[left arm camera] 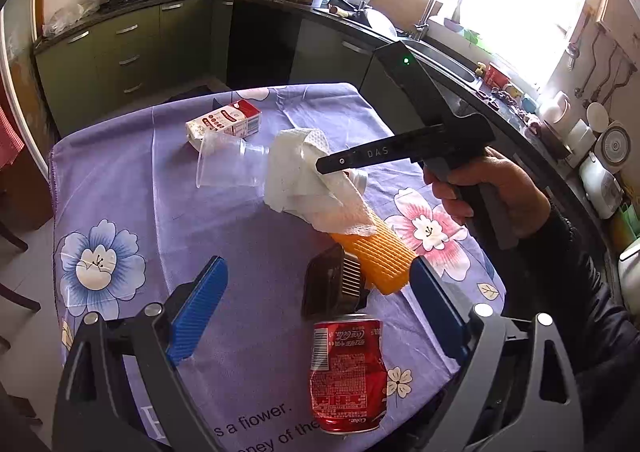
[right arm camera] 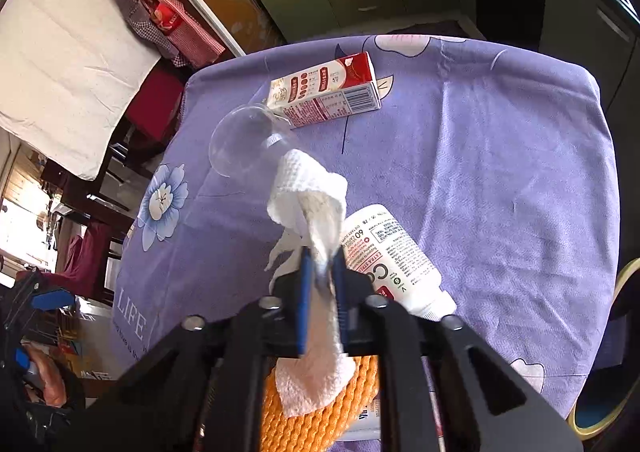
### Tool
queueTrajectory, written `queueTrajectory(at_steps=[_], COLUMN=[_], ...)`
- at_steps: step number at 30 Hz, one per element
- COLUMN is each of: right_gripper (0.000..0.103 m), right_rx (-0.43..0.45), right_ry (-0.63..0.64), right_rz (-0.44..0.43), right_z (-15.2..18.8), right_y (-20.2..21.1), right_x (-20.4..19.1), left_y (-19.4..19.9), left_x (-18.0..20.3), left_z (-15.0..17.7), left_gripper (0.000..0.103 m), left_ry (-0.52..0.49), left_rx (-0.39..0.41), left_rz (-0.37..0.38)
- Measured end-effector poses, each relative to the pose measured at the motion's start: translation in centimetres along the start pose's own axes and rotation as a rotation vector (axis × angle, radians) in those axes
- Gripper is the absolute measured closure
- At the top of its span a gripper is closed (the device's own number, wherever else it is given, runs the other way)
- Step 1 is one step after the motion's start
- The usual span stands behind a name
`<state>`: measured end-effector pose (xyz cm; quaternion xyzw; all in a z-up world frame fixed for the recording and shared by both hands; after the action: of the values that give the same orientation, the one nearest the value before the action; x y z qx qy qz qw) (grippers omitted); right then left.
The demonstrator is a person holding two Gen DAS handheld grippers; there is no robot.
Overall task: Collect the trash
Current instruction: 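Grasp the white tissue with the right gripper and lift, then carry the tissue over the bin and open the right gripper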
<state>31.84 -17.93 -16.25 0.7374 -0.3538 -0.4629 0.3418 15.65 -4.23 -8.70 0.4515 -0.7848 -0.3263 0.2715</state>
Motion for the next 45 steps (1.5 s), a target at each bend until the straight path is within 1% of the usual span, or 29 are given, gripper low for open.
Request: queueTrajectory(at_steps=[3,7,10,17,19,22,25,28,31,33,35,40,42,43,44,45], right_gripper=[0.099,0.099,0.099,0.099,0.099,0.099,0.099,0.099,0.099,0.099,0.099,0.098,0.095,0.09,0.071,0.056], right_rx=[0.063,0.132,0.183,0.287,0.313,0.367,0.411,0.443,0.461,0.458,0.439,0.369,0.335,0.313,0.298,0.291], right_ry=[0.015,0.024,0.021,0.0,-0.004,-0.005,-0.037,-0.092,-0.163,-0.214,-0.276,-0.42,-0.46,-0.477,-0.494,-0.512], right_rz=[-0.012,-0.076,-0.142,-0.29,-0.301,-0.257,-0.158,-0.04,0.115,0.208,0.264,0.329,0.349,0.363,0.375,0.39], right_z=[-0.1,0.1,-0.1,-0.8,-0.9,-0.8,-0.5,0.5,1.9,3.0,4.1,5.9,6.6,6.9,7.0,7.3], right_y=[1.7,5.9,9.2,16.0,17.7,20.2,22.2,23.7,24.7,24.8,24.4,21.6,20.0,19.1,18.4,18.0], right_x=[-0.3,-1.5,-2.2,-2.7,-2.5,-1.3,1.6,6.0,11.9,16.3,20.5,29.4,32.1,33.4,34.6,35.5], left_y=[0.0,-0.3,-0.5,-0.5,-0.5,-0.8,-1.0,-1.4,-2.1,-2.7,-3.2,-4.0,-4.1,-4.1,-4.2,-4.2], left_x=[0.1,0.0,0.3,1.6,1.8,2.0,2.4,2.9,3.2,3.4,3.8,5.0,5.5,5.6,5.8,5.8], left_z=[0.1,0.1,0.1,-0.1,-0.2,-0.3,-0.2,-0.1,-0.2,-0.3,-0.4,-0.8,-0.9,-0.9,-0.9,-0.9], left_gripper=[0.016,0.016,0.016,0.015,0.015,0.015,0.015,0.014,0.014,0.014,0.014,0.014,0.014,0.014,0.013,0.013], left_ry=[-0.006,-0.002,-0.003,-0.036,-0.042,-0.048,-0.062,-0.074,-0.079,-0.082,-0.088,-0.11,-0.122,-0.127,-0.132,-0.136], left_rx=[0.002,0.0,-0.003,-0.01,-0.01,-0.013,-0.017,-0.022,-0.034,-0.044,-0.052,-0.066,-0.07,-0.073,-0.076,-0.08], left_rz=[-0.001,0.001,0.001,-0.004,-0.004,-0.005,0.001,0.007,0.013,0.018,0.021,0.029,0.029,0.027,0.026,0.024])
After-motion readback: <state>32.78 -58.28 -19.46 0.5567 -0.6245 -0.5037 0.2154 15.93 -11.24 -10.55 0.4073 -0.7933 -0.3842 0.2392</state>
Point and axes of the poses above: each gripper's, at about its wrist camera, not at the fingertips, and y roughly against the way its jaws point, x to its right, z to its underside, the point moved 9 cm from there along -y, roughly the way its jaws point, and after that the axes turned 8 degrees about -y, right-handed, at the moved point
